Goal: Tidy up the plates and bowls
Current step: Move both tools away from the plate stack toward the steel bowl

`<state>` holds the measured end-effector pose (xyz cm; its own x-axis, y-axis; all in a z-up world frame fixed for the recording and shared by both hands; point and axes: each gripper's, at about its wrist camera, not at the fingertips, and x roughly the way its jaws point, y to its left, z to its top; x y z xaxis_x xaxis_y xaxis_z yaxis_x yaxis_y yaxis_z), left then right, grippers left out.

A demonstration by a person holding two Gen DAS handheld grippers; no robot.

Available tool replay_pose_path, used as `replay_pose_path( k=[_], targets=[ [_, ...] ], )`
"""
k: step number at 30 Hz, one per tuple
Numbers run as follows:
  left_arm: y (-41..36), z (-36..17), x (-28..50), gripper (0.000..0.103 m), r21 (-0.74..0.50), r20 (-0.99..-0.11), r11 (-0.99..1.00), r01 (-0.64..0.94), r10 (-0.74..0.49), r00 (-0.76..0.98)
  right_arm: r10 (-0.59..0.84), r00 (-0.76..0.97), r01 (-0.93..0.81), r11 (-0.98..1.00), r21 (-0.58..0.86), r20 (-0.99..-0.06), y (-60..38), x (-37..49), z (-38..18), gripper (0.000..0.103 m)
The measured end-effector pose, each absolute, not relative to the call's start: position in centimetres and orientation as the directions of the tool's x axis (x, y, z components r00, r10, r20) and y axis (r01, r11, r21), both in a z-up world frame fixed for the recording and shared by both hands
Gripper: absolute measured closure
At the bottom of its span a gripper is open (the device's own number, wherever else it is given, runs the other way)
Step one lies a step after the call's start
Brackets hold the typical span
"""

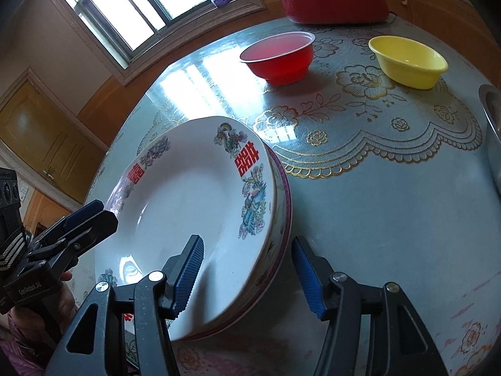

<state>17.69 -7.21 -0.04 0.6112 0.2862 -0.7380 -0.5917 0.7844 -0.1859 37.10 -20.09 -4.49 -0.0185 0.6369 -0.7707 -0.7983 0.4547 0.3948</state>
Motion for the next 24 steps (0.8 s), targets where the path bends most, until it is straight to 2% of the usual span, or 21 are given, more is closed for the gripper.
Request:
replay_pose_path(
  k=[7, 17, 24],
  targets=[
    [-8.1, 0.6, 17.2, 0.000, -0.115, -0.724, 0.767, -0.631, 0.370, 0.582, 0.618, -0.011, -0.809, 0.456, 0.371, -0.786, -20.4, 36.5, -4.6, 0.043],
    [-9.8, 1.3, 17.2, 0.000, -0.001, -0.703, 0.734, -0.680, 0.482, 0.522, 0.616, 0.030, -0.850, 0.430, 0.303, -0.787, -21.0, 35.7, -3.7, 0.042],
    [-11.5, 2.3, 17.7, 0.000, 0.071, -0.660, 0.722, -0.688, 0.551, 0.510, 0.633, 0.050, -0.846, 0.439, 0.304, -0.773, -22.4, 36.8, -3.0, 0.037]
  ],
)
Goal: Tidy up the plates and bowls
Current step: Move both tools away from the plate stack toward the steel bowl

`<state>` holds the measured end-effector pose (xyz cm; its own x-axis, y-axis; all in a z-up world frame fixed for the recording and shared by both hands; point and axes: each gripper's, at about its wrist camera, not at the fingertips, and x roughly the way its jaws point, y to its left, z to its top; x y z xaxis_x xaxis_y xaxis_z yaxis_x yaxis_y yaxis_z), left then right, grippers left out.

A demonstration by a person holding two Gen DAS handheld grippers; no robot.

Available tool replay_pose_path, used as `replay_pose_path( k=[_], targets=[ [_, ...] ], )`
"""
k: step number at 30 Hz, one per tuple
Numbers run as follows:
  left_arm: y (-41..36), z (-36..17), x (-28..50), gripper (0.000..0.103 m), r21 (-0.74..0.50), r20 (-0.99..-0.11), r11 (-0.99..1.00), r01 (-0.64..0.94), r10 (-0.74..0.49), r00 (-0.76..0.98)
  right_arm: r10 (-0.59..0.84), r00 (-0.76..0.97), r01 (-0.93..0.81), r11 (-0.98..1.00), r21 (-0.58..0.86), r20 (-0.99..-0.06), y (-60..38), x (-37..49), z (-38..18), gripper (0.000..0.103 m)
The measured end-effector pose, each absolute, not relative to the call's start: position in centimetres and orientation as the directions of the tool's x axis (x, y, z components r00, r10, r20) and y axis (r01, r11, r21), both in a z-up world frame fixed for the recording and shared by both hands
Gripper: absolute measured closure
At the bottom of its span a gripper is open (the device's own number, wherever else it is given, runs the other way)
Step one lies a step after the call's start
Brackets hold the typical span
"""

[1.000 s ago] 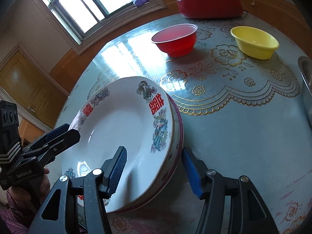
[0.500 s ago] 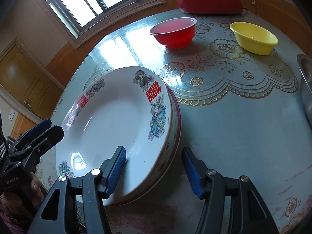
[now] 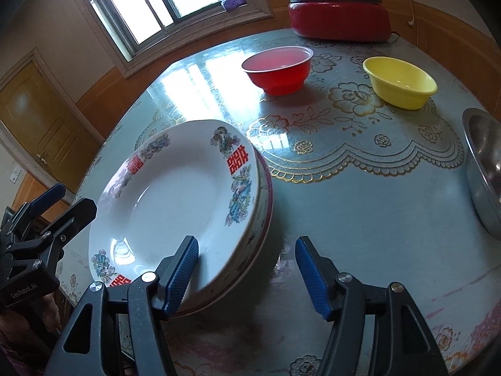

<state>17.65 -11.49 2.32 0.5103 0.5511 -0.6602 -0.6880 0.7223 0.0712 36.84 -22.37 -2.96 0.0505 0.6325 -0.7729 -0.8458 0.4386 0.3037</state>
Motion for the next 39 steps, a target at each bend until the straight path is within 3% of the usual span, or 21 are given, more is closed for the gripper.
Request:
replay_pose_path(
  k=[8, 21, 30, 39],
  targets=[
    [-11.9, 3.7, 18.7, 0.000, 0.114, -0.622, 0.680, -0.725, 0.617, 0.481, 0.661, 0.061, -0.841, 0.437, 0.318, -0.748, -24.8, 38.4, -2.3, 0.032],
    [-14.7, 4.7, 21.6, 0.000, 0.163, -0.604, 0.669, -0.725, 0.649, 0.463, 0.667, 0.100, -0.825, 0.470, 0.313, -0.738, -28.7, 41.5, -2.7, 0.032],
    [-16.2, 4.6, 23.5, 0.000, 0.195, -0.614, 0.733, -0.652, 0.609, 0.502, 0.668, 0.150, -0.771, 0.541, 0.337, -0.729, -31.6, 42.0, -3.0, 0.032],
    [-17.6, 4.2, 25.2, 0.000, 0.177, -0.637, 0.839, -0.514, 0.496, 0.590, 0.625, 0.254, -0.680, 0.658, 0.323, -0.738, -34.9, 41.4, -2.3, 0.032]
  ],
)
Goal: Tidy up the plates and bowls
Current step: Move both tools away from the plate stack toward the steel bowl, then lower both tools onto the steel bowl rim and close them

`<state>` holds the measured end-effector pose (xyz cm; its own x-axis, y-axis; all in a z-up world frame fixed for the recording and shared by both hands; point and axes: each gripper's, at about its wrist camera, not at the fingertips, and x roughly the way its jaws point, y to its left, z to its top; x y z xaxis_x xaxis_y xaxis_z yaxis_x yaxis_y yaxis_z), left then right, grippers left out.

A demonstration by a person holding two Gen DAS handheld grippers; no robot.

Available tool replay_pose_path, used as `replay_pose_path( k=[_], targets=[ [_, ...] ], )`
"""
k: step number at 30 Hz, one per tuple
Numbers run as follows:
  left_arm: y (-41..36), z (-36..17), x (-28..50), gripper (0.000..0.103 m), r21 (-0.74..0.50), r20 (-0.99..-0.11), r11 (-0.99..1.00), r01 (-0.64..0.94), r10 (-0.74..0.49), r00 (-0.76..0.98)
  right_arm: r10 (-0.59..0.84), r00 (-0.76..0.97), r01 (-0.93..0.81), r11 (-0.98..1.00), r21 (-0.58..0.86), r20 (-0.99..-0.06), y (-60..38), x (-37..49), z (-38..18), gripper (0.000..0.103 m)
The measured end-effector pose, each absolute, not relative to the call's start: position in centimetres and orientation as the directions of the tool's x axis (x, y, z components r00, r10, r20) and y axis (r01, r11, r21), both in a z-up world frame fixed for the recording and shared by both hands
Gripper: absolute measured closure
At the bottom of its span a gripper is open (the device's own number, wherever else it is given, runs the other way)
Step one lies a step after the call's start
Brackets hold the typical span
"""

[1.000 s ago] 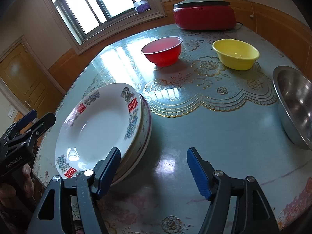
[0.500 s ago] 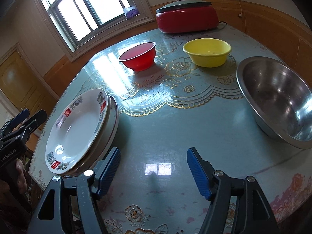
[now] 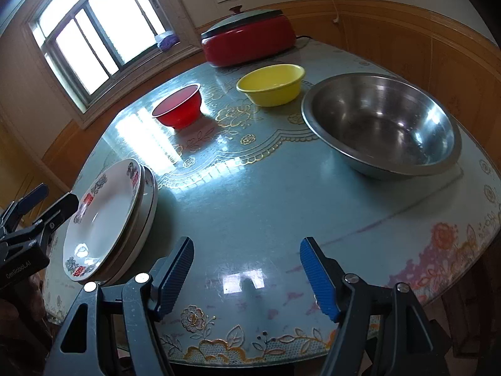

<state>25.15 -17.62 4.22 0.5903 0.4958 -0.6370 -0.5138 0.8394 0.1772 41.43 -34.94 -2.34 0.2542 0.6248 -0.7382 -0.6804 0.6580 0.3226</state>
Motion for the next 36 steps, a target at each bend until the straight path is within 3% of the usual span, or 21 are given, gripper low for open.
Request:
replay_pose_path(
  k=[11, 14, 18, 27, 36],
  targets=[
    [-20.0, 2.7, 26.7, 0.000, 0.067, -0.684, 0.946, -0.318, 0.275, 0.676, 0.481, 0.389, -0.471, 0.837, 0.279, -0.786, -40.4, 42.0, -2.3, 0.032],
    [-20.5, 2.5, 27.2, 0.000, 0.044, -0.680, 0.961, -0.273, 0.229, 0.696, 0.370, 0.454, -0.431, 0.887, 0.163, -0.811, -41.1, 41.8, -1.8, 0.032],
    [-20.8, 2.5, 28.2, 0.000, 0.016, -0.683, 0.971, -0.240, 0.186, 0.706, 0.333, 0.524, -0.452, 0.889, 0.075, -0.784, -41.6, 41.4, 0.1, 0.032],
    [-20.9, 3.6, 30.9, 0.000, 0.005, -0.658, 0.962, -0.273, 0.208, 0.723, 0.253, 0.648, -0.456, 0.884, -0.100, -0.718, -40.7, 43.8, 2.8, 0.032],
    [-22.4, 4.3, 36.2, 0.000, -0.018, -0.650, 0.937, -0.349, 0.254, 0.716, 0.332, 0.664, -0.571, 0.803, -0.168, -0.671, -39.9, 47.7, 4.3, 0.032]
  ],
)
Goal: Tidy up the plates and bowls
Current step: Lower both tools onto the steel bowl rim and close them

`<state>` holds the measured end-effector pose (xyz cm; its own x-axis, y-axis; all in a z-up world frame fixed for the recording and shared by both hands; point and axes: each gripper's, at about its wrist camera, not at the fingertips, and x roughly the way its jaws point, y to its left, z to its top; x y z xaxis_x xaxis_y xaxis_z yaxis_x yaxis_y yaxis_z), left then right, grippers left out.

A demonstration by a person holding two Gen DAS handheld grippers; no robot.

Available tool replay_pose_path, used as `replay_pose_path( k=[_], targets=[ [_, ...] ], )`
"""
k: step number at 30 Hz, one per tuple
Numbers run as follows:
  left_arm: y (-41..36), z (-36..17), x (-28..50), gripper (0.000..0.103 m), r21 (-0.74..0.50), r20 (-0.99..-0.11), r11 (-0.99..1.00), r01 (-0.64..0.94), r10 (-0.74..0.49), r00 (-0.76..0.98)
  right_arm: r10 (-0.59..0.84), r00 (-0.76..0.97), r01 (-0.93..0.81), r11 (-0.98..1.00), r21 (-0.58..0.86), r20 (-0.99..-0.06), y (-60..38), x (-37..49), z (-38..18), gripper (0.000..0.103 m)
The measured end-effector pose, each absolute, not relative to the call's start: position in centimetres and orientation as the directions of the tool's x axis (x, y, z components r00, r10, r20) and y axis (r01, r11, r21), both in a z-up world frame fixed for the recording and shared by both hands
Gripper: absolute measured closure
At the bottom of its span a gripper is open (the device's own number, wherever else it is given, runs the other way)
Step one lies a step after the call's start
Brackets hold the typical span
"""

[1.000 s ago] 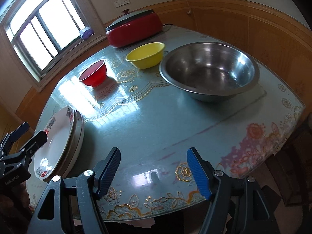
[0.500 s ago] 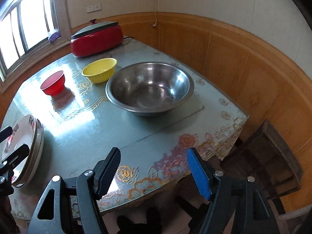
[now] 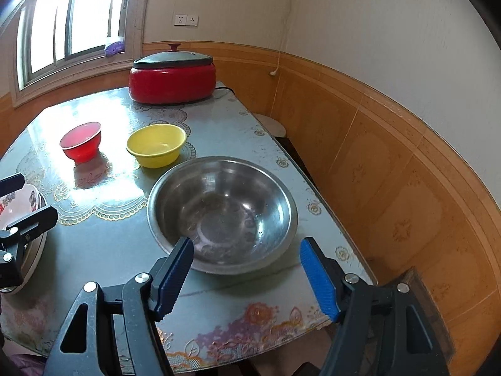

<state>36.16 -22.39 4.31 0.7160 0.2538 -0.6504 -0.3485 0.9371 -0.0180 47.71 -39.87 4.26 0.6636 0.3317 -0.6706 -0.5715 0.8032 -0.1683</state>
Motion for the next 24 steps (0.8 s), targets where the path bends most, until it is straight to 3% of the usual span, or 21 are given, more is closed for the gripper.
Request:
replay_pose_path(
  k=[6, 12, 16, 24],
  targets=[
    [-23.6, 3.9, 40.5, 0.000, -0.086, -0.660, 0.935, -0.344, 0.205, 0.723, 0.350, 0.648, -0.580, 0.802, -0.141, -0.676, -41.5, 52.2, 4.0, 0.032],
    [-23.8, 3.1, 44.4, 0.000, -0.185, -0.664, 0.918, -0.352, 0.148, 0.733, 0.457, 0.568, -0.583, 0.810, 0.056, -0.684, -44.2, 58.1, 3.4, 0.032],
    [-23.7, 2.4, 46.0, 0.000, -0.202, -0.681, 0.901, -0.383, 0.151, 0.717, 0.470, 0.538, -0.605, 0.794, 0.069, -0.700, -43.7, 60.6, 2.3, 0.032],
    [-23.5, 1.0, 48.3, 0.000, -0.233, -0.740, 0.877, -0.420, 0.120, 0.662, 0.572, 0.387, -0.652, 0.725, 0.224, -0.723, -42.6, 63.9, -0.7, 0.032]
  ],
)
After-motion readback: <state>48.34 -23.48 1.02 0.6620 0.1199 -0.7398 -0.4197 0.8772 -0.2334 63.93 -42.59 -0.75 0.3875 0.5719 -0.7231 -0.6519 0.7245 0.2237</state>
